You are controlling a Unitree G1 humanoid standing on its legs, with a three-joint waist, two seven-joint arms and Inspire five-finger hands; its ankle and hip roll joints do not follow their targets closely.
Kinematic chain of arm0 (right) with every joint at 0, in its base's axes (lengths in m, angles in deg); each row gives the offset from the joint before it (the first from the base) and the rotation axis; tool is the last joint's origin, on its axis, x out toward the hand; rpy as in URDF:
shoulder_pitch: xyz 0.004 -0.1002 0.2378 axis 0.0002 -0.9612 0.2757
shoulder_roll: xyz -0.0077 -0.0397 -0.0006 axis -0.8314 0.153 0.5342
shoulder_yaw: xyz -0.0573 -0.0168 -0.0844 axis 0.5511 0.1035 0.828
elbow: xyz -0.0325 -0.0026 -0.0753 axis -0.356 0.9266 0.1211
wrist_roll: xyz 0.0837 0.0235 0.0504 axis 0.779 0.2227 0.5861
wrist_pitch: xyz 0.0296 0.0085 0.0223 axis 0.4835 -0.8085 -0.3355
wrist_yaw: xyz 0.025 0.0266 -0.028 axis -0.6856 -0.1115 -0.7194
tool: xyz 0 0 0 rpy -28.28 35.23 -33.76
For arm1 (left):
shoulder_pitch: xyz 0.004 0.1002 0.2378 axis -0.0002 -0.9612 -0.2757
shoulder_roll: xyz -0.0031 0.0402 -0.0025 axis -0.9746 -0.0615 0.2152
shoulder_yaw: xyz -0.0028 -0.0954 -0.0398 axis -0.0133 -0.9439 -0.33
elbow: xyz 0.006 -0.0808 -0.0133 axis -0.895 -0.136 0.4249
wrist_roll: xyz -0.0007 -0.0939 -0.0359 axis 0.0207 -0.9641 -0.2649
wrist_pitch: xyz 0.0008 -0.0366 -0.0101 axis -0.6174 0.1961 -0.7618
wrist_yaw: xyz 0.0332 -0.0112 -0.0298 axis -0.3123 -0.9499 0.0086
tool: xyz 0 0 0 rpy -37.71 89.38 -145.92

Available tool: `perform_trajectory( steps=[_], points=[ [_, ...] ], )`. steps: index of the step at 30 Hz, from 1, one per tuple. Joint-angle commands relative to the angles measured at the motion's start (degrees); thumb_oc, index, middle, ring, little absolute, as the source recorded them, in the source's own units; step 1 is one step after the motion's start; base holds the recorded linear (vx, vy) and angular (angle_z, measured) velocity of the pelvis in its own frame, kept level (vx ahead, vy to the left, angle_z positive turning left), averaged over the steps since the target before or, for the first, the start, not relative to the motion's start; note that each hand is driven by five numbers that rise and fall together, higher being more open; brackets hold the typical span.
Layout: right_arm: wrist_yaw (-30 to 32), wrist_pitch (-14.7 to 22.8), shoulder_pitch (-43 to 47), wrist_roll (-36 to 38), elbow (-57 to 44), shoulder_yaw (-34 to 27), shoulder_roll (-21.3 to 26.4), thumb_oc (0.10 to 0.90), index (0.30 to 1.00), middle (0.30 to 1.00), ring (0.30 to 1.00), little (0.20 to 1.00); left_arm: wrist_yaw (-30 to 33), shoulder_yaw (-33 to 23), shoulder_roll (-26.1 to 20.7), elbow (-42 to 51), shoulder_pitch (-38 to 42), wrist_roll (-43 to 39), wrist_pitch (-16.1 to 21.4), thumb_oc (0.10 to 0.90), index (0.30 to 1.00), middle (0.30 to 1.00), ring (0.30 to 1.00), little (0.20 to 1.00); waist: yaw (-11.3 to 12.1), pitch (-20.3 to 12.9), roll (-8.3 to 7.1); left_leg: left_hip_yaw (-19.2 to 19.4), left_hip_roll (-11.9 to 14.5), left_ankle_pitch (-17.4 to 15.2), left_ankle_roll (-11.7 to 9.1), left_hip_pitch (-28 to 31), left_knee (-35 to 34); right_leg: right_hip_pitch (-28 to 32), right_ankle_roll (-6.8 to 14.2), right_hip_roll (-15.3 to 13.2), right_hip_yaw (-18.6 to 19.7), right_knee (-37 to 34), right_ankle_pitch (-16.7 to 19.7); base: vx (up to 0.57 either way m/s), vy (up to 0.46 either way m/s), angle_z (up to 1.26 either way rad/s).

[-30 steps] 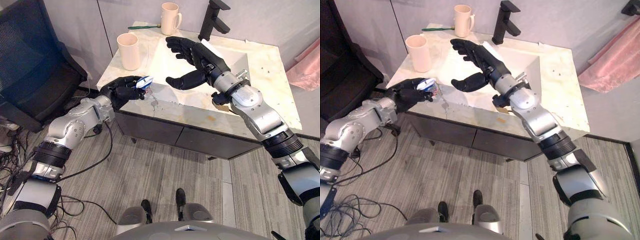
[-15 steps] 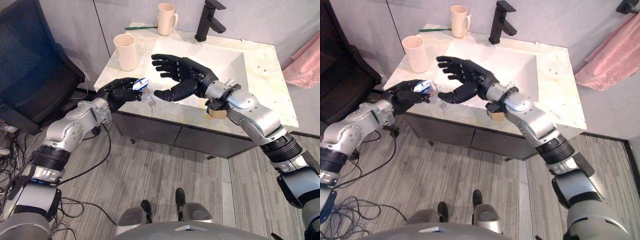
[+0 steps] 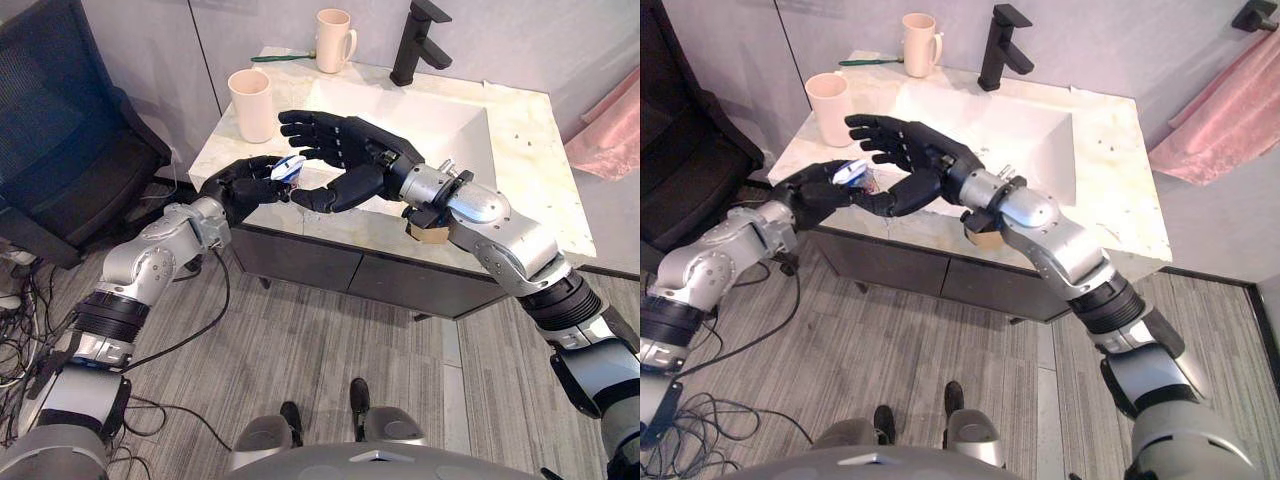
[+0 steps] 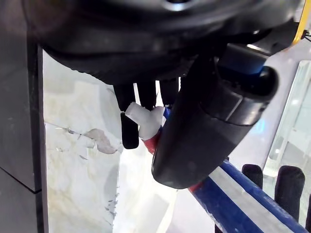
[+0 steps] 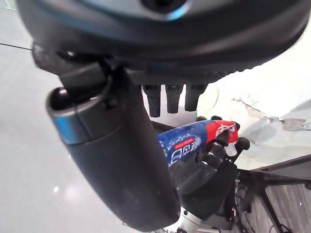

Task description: Organize the bathroom.

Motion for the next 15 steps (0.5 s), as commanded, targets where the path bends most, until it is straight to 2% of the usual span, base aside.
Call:
perform_trajectory(
  steps=[1,15],
  points=[
    [1.1,7.6,6.6,-0.5,-3.4,-0.7,-2.5,0.8,0.9,0.9,0.9,0.9,-0.9,-4.5,0.9,6.6,0.4,-2.8,8.4,0.4,0.3,0.3,0.3,0.3,0.7,-7.1,1.32,2.1,3.9,-1.3,-1.4,-1.5,3.1,-3.0,1.4,0.3,-0.2,4.0,-7.3,0.0,0.0,0.0],
    [2.4,6.8,7.2,-1.0,-4.5,0.1,-2.5,0.8,0.9,0.9,0.9,0.9,-1.3,-5.0,1.1,6.7,-0.6,-3.1,8.9,0.4,0.3,0.3,0.3,0.3,1.1,-7.0,1.03,1.6,4.1,-0.9,-1.5,-1.5,2.7,-2.7,1.3,0.4,-0.5,4.1,-7.7,0.0,0.001,0.04]
  ],
)
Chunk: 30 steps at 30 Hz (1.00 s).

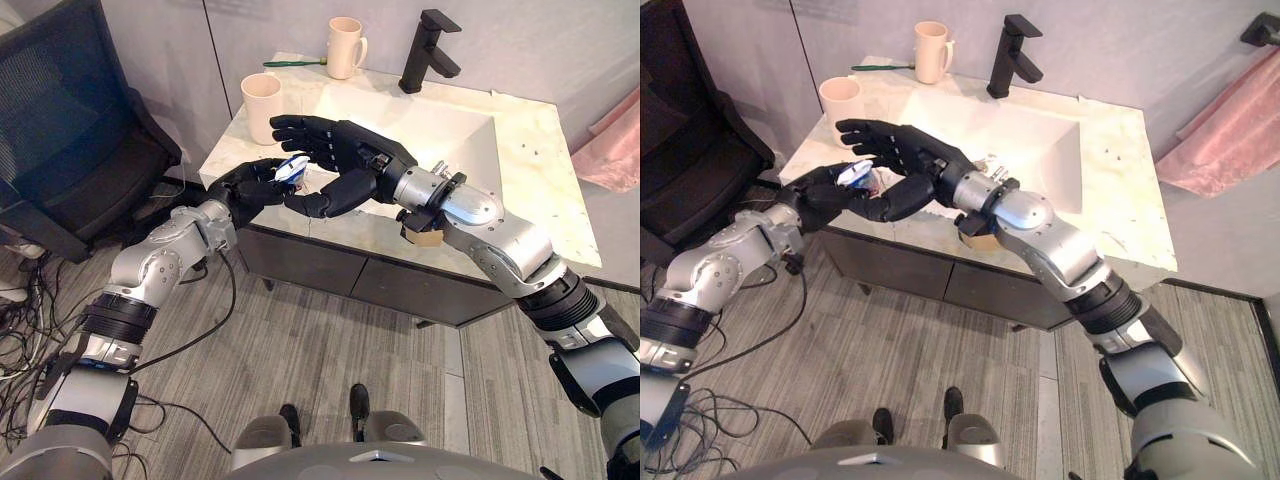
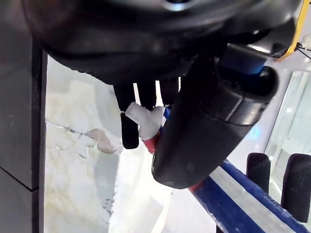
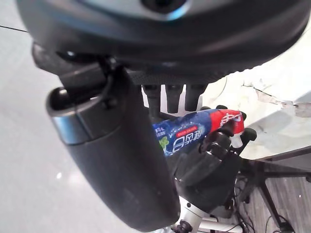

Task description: Organize the bathroom.

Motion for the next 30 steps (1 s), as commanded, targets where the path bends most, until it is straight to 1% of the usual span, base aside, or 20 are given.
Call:
perform_trajectory(
  steps=[1,3,5,6,19,24,26,28,30],
  points=[
    [1.5,6.7,6.6,-1.0,-3.7,-1.6,-2.4,0.8,0.9,0.9,0.9,0.9,-1.5,-5.0,-0.5,6.8,-0.4,-3.0,8.8,0.4,0.3,0.3,0.3,0.3,0.0,-6.9,1.23,2.6,4.1,-1.3,-1.3,-1.3,2.7,-3.3,1.3,0.4,0.5,4.6,-7.7,0.0,-0.003,0.06],
    [1.4,6.5,6.5,-1.2,-3.6,-1.6,-2.4,0.8,0.9,0.9,0.9,0.9,-1.5,-5.0,-0.4,6.9,-0.3,-3.0,8.5,0.4,0.3,0.3,0.3,0.3,-0.1,-6.8,1.21,2.6,4.2,-1.2,-1.3,-1.2,2.7,-3.2,1.2,0.5,0.6,4.6,-7.7,0.0,-0.003,0.05],
    [1.2,6.4,6.3,-1.0,-3.7,-1.8,-2.0,0.599,0.599,0.599,0.599,0.599,-1.4,-5.2,-0.7,7.2,-0.4,-3.3,8.3,0.4,0.3,0.3,0.3,0.3,-0.1,-6.8,1.23,2.7,4.2,-1.2,-1.4,-1.2,2.6,-3.1,1.3,0.5,0.6,4.5,-7.7,0.0,0.0,0.0],
    [0.9,6.6,6.1,-0.9,-3.7,-1.9,-1.8,0.4,0.3,0.3,0.3,0.3,-1.3,-5.2,-0.6,7.3,-0.6,-3.5,8.5,0.4,0.3,0.3,0.3,0.3,-0.2,-6.8,1.22,2.7,4.1,-1.2,-1.4,-1.1,2.6,-3.1,1.2,0.5,0.6,4.4,-7.7,0.0,0.0,0.0],
    [0.2,7.0,5.9,-1.1,-3.2,-1.8,-2.3,0.4,0.3,0.3,0.3,0.3,-1.1,-5.4,-0.2,7.4,-1.4,-3.4,9.0,0.4,0.3,0.3,0.3,0.3,-0.2,-6.8,1.47,2.9,4.3,-1.2,-1.5,-0.9,2.7,-2.7,1.2,0.4,0.5,4.0,-7.6,0.0,0.0,0.0],
    [0.6,7.1,6.1,-1.5,-2.9,-1.8,-2.4,0.4,0.3,0.3,0.3,0.3,-0.8,-5.5,0.1,7.2,-1.5,-3.6,8.5,0.4,0.3,0.3,0.3,0.3,-0.2,-6.7,1.52,2.9,4.4,-1.2,-1.5,-0.9,2.6,-2.7,1.2,0.4,0.5,4.2,-7.7,0.0,0.0,0.0],
    [0.8,7.1,6.0,-1.8,-2.9,-2.0,-2.6,0.4,0.3,0.3,0.3,0.3,-0.2,-5.6,0.2,7.3,-1.5,-4.2,7.5,0.8,0.9,0.9,0.9,0.9,-0.2,-6.7,1.55,2.9,4.4,-1.2,-1.5,-0.8,2.6,-2.7,1.2,0.4,0.4,4.3,-7.7,0.0,0.0,0.0],
    [1.4,7.4,5.4,-2.2,-2.7,-2.4,-2.6,0.4,0.3,0.3,0.3,0.3,0.2,-6.1,0.4,7.3,-2.4,-4.5,6.8,0.8,0.9,0.9,0.9,0.9,0.0,-6.6,1.54,2.9,4.4,-1.2,-1.5,-0.9,2.8,-2.6,1.1,0.4,0.3,4.3,-7.7,0.0,0.0,0.0],
    [1.6,7.7,5.1,-2.6,-2.6,-2.8,-2.4,0.4,0.3,0.3,0.3,0.3,1.1,-6.9,0.3,7.5,-3.4,-5.7,6.9,0.8,0.9,0.9,0.9,0.9,0.2,-6.6,1.57,2.8,4.5,-1.2,-1.6,-1.0,2.7,-2.6,1.1,0.4,0.1,4.2,-7.8,0.0,0.0,0.0]
  ],
)
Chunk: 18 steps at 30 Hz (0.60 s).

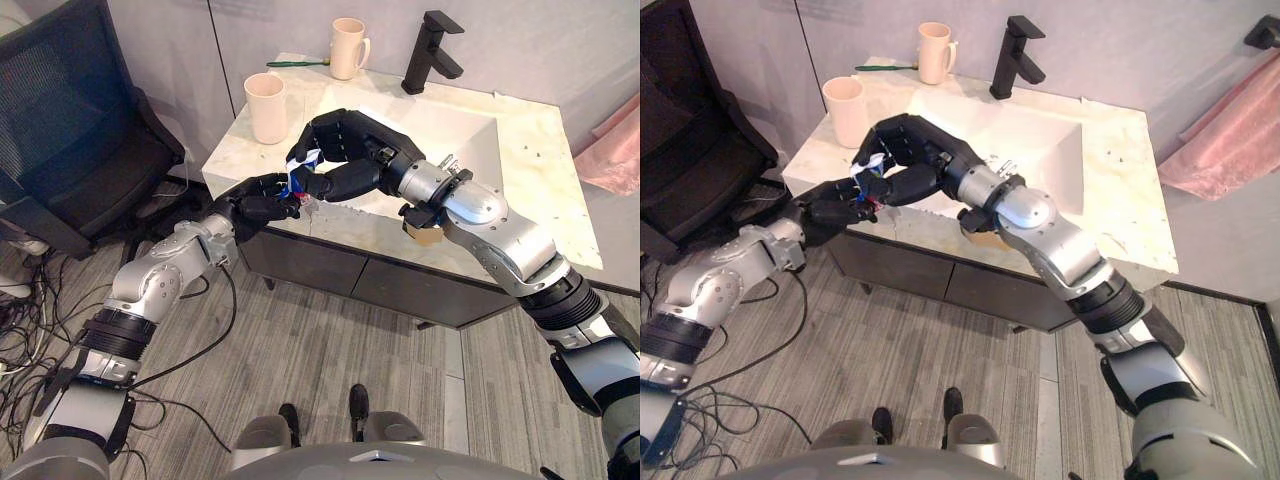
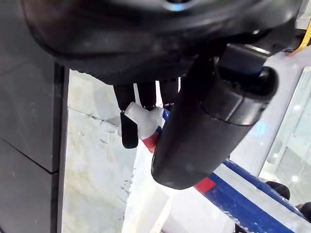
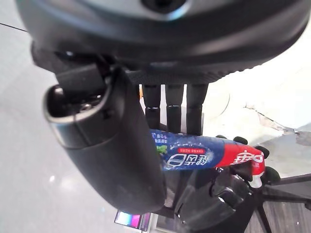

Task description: Organize the bathroom.

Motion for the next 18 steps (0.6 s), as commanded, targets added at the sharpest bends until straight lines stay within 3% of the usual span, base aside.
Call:
perform_trajectory(
  steps=[1,11,15,17,18],
  points=[
    [-0.1,7.4,4.8,2.0,-3.0,-2.4,-2.7,0.4,0.3,0.3,0.3,0.3,2.7,-7.3,0.3,3.8,1.0,-5.7,6.9,0.8,0.9,0.9,0.9,0.9,0.3,-6.6,1.63,3.3,4.4,-1.5,-1.3,-1.0,2.7,-3.1,1.4,0.3,0.4,4.5,-8.0,0.0,0.0,0.0],
    [1.0,6.0,2.9,0.6,-2.7,-5.1,-2.0,0.4,0.3,0.3,0.3,0.3,4.8,-14.3,4.1,3.6,-10.8,-4.0,7.7,0.8,0.9,0.9,0.9,0.9,2.3,-6.2,1.44,1.8,4.3,-1.2,-1.5,-1.5,2.5,-2.9,1.0,0.2,-0.8,4.1,-8.1,-0.02,0.002,0.06],
    [1.4,5.9,4.0,0.4,-1.3,-6.1,-0.9,0.4,0.3,0.3,0.3,0.3,6.6,-15.9,6.6,-0.1,-16.6,3.9,9.3,0.8,0.9,0.9,0.9,0.9,3.6,-6.1,1.04,0.8,4.1,-1.0,-1.5,-2.0,2.5,-2.8,0.8,0.4,-1.5,3.9,-8.2,-0.02,-0.001,0.13],
    [1.5,6.1,4.8,0.4,-0.3,-7.0,-0.1,0.4,0.3,0.3,0.3,0.3,7.5,-17.6,7.6,-2.7,-19.2,1.5,9.4,0.8,0.9,0.9,0.9,0.9,4.2,-6.1,0.79,0.3,4.1,-0.9,-1.5,-2.3,2.5,-2.8,0.7,0.5,-1.8,4.0,-8.3,-0.01,-0.003,0.14],
    [1.7,6.0,5.2,0.5,0.1,-7.1,0.1,0.4,0.3,0.3,0.3,0.3,7.3,-17.8,8.3,-3.9,-20.4,4.2,10.1,0.8,0.9,0.9,0.9,0.9,4.4,-6.1,0.7,0.1,4.1,-0.9,-1.6,-2.4,2.6,-2.8,0.6,0.6,-1.9,4.0,-8.4,-0.01,-0.005,0.15]
  ],
)
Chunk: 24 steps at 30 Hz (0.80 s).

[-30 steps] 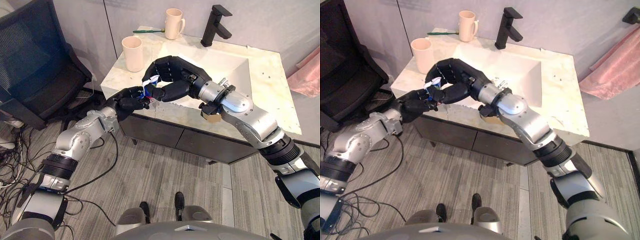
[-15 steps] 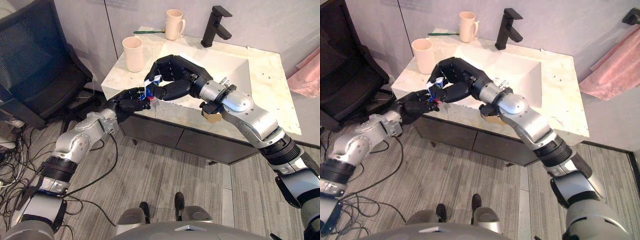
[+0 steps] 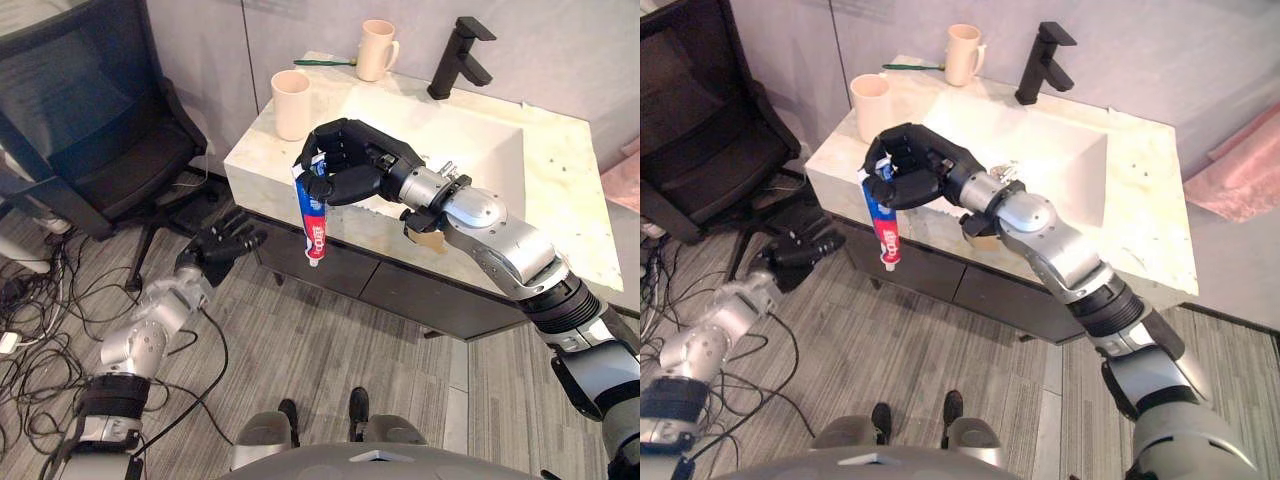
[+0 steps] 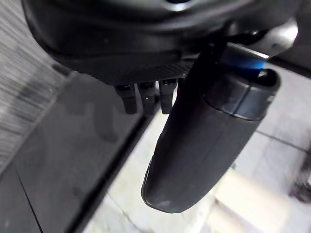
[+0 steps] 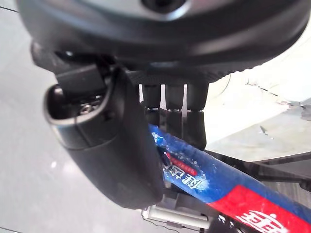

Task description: Organize the bathroom.

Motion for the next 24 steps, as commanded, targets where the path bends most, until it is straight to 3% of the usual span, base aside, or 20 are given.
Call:
perform_trajectory(
  steps=[1,2,3,5,7,9,10,13,17,20,21,22,23,24],
  points=[
    [2.4,6.1,6.7,0.5,0.0,-6.9,-0.5,0.4,0.3,0.3,0.3,0.3,0.3,-3.6,-0.8,0.4,-2.0,3.0,6.5,0.8,0.9,0.9,0.9,0.9,1.4,-6.1,0.6,3.0,4.1,-1.7,-1.1,-1.1,2.5,-3.0,1.0,0.5,1.0,4.1,-8.1,-0.01,-0.01,0.13],
    [2.7,6.4,7.2,0.3,0.6,-7.3,0.0,0.4,0.3,0.3,0.3,0.3,0.5,-4.4,-0.6,-0.7,-3.3,-0.2,7.4,0.8,0.9,0.9,0.9,0.9,1.7,-6.0,0.39,2.8,4.1,-1.6,-1.1,-1.3,2.6,-3.0,0.9,0.6,0.7,4.1,-8.1,-0.01,-0.019,0.13],
    [3.4,7.1,8.0,0.7,1.8,-7.8,0.7,0.4,0.3,0.3,0.3,0.3,1.9,-5.6,1.0,-3.6,-6.1,5.8,8.0,0.8,0.9,0.9,0.9,0.9,2.5,-5.9,0.07,2.2,4.2,-1.6,-1.2,-1.5,2.7,-2.9,0.6,0.8,0.3,4.2,-8.4,-0.01,-0.023,0.12],
    [3.7,7.6,8.8,-0.2,2.7,-8.5,1.2,0.4,0.3,0.3,0.3,0.3,0.9,-6.7,1.5,-6.6,-8.2,4.4,9.1,0.8,0.9,0.9,0.9,0.9,3.0,-5.7,-0.22,1.9,4.2,-1.5,-1.3,-1.8,3.0,-2.9,0.4,0.9,0.0,4.4,-8.5,-0.02,-0.023,0.12],
    [5.1,8.3,10.0,-0.1,3.8,-8.9,1.6,0.4,0.3,0.3,0.3,0.3,0.3,-7.1,2.9,-12.4,-10.5,11.4,9.7,0.8,0.9,0.9,0.9,0.9,3.6,-5.6,-0.52,1.3,4.3,-1.4,-1.4,-2.2,3.5,-2.8,0.1,1.2,-0.3,4.6,-8.8,-0.02,-0.024,0.16],
    [5.5,8.7,10.6,-1.3,4.6,-9.4,2.0,0.4,0.3,0.3,0.3,0.3,-1.0,-7.5,3.0,-15.5,-11.6,10.3,10.4,0.8,0.9,0.9,0.9,0.9,3.8,-5.5,-0.78,1.1,4.4,-1.4,-1.5,-2.4,3.8,-2.8,-0.1,1.4,-0.5,4.7,-8.9,-0.01,-0.027,0.18],
    [6.0,10.2,12.1,-1.3,6.6,-9.7,3.2,0.4,0.3,0.3,0.3,0.3,-1.7,-7.6,3.6,-21.9,-13.7,16.0,11.2,0.8,0.9,0.9,0.9,0.9,4.3,-5.5,-1.06,0.9,4.6,-1.0,-1.6,-2.8,3.9,-2.6,-0.5,1.8,-0.9,4.7,-9.0,-0.01,-0.036,0.29],
    [7.4,11.7,13.8,-1.9,8.7,-9.5,4.7,0.4,0.3,0.3,0.3,0.3,-3.2,-7.1,4.3,-28.9,-15.2,19.4,11.9,0.8,0.9,0.9,0.9,0.9,4.5,-5.4,-1.3,1.2,4.9,-0.9,-1.8,-3.1,4.5,-2.2,-0.8,2.1,-1.5,4.6,-9.1,-0.01,-0.033,0.17],
    [9.4,13.2,15.9,-4.0,10.4,-9.5,7.0,0.4,0.3,0.3,0.3,0.3,-5.0,-6.8,5.7,-38.1,-15.4,19.3,11.4,0.8,0.9,0.9,0.9,0.9,3.8,-5.0,-1.53,4.0,5.9,-1.7,-2.3,-4.3,8.3,-1.4,-1.3,2.2,-2.9,4.3,-8.8,0.01,-0.042,0.21],
    [10.7,13.1,17.5,-4.8,10.8,-9.3,8.8,0.4,0.3,0.3,0.3,0.3,-6.2,-5.6,6.0,-42.5,-15.1,19.9,9.3,0.8,0.9,0.9,0.9,0.9,2.2,-5.0,-1.17,8.9,7.9,-1.6,-2.9,-4.5,10.5,-0.7,-2.0,2.5,-4.5,3.8,-8.8,0.05,0.002,0.22],
    [11.3,12.2,17.8,-5.4,10.8,-9.8,9.4,0.4,0.3,0.3,0.3,0.3,-7.2,-4.7,5.9,-44.5,-14.5,21.5,9.0,0.8,0.9,0.9,0.9,0.9,1.2,-5.2,-0.66,11.6,8.0,-3.1,-3.3,-4.2,11.3,0.1,-1.9,2.7,-5.0,3.5,-9.5,0.09,0.099,0.71],
    [11.9,12.3,17.5,-7.6,10.8,-10.5,10.5,0.4,0.3,0.3,0.3,0.3,-8.8,-3.9,5.7,-46.6,-13.6,22.0,7.9,0.77,0.855,0.855,0.855,0.855,0.1,-5.2,0.13,13.4,6.2,-4.3,-2.7,-4.3,10.9,0.4,-1.6,2.8,-6.0,3.5,-9.5,0.02,0.137,0.95],
    [11.7,13.1,16.8,-8.5,10.9,-11.2,10.7,0.4,0.3,0.3,0.3,0.3,-9.3,-2.7,5.7,-47.8,-13.4,21.8,8.6,0.77,0.855,0.855,0.855,0.855,0.1,-5.0,0.47,13.3,3.7,-2.9,-1.9,-5.2,9.2,-0.5,-1.2,2.4,-6.8,4.5,-9.0,0.02,0.166,1.02],
    [12.1,14.2,16.4,-9.4,11.7,-11.3,11.2,0.4,0.3,0.3,0.3,0.3,-10.2,-2.2,5.6,-49.1,-13.7,23.5,9.4,0.769,0.853,0.853,0.853,0.853,-0.3,-5.1,1.19,13.5,2.9,-3.2,-2.2,-5.0,7.7,-0.7,-0.4,2.6,-6.5,5.5,-9.8,0.01,0.117,0.84]
  ],
)
